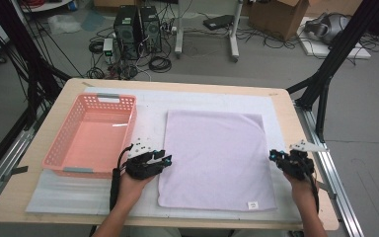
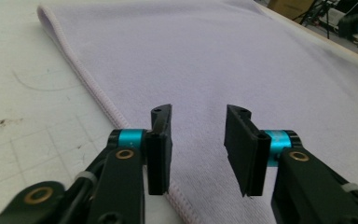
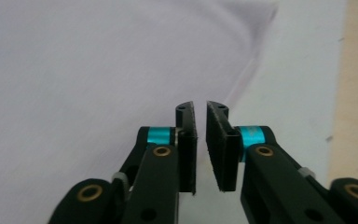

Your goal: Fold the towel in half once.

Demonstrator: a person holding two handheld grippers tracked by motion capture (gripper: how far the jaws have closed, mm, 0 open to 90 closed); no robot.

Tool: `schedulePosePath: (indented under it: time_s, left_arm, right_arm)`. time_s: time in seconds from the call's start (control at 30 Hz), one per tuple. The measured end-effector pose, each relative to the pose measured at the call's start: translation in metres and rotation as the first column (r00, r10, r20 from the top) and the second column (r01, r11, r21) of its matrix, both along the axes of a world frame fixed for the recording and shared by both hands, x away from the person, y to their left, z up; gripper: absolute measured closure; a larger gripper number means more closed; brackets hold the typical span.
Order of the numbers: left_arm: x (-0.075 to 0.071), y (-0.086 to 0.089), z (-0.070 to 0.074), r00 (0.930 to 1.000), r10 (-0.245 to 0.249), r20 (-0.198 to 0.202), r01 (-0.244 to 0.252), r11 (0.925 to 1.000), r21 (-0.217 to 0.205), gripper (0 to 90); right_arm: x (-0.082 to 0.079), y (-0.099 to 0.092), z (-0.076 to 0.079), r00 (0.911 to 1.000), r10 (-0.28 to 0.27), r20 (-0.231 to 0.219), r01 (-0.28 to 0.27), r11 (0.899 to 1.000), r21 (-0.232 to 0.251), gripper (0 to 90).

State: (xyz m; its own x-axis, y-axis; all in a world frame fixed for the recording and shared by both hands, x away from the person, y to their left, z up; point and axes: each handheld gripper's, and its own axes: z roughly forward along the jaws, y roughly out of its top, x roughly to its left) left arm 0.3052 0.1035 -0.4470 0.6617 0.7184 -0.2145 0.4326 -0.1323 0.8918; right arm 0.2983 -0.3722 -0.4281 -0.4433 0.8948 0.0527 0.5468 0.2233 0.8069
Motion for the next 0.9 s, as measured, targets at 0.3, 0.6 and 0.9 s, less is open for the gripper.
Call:
schedulePosePath:
  time_s: [0.3,0.6,0.9]
  left_arm:
    - [0.002,-0.002,-0.003,0.9995,-0.004,-0.030,0.004,0.9999,0.013,66.2]
    - [0.006,-0.015,-0.003,0.9969,-0.026,-0.074,0.036,0.9898,0.138,71.2]
    - [0.004,-0.010,0.010,0.9983,-0.045,0.038,0.046,0.9990,-0.002,38.9]
  right_arm:
    - [-0.016,0.008,-0.016,0.9968,0.036,-0.071,-0.041,0.996,-0.076,85.8]
    - [-0.043,-0.009,-0.003,0.9999,0.008,0.012,-0.009,1.000,0.007,72.0]
    - [-0.046,-0.013,0.001,0.9966,-0.003,0.082,0.000,0.999,0.040,28.2]
